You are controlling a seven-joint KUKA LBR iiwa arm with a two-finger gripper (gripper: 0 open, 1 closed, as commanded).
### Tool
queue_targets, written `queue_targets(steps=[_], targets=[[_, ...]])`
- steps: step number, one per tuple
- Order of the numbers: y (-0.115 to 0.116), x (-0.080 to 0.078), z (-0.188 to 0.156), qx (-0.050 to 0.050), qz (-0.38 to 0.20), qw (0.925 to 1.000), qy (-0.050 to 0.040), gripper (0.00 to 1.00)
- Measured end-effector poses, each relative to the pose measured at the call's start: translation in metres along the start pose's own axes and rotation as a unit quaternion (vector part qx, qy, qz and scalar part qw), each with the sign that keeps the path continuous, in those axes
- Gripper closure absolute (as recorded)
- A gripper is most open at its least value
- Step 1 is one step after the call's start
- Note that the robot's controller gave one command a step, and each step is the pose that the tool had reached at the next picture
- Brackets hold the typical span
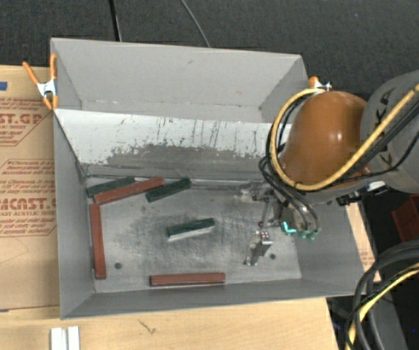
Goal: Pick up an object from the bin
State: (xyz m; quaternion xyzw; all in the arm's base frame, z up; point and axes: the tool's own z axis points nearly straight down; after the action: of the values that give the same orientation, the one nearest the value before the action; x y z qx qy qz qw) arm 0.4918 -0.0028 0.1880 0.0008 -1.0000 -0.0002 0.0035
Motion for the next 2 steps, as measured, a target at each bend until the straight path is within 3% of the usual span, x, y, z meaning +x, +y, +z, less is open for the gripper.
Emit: queue_targets(steps=[1, 2], targets=[[0.0, -0.002, -0.003, 0.0, 0.0, 1.0, -0.0038, 0.0], [0.063, -0.055, 0.069, 0.0, -0.028, 0.9996, -0.008, 0.0]])
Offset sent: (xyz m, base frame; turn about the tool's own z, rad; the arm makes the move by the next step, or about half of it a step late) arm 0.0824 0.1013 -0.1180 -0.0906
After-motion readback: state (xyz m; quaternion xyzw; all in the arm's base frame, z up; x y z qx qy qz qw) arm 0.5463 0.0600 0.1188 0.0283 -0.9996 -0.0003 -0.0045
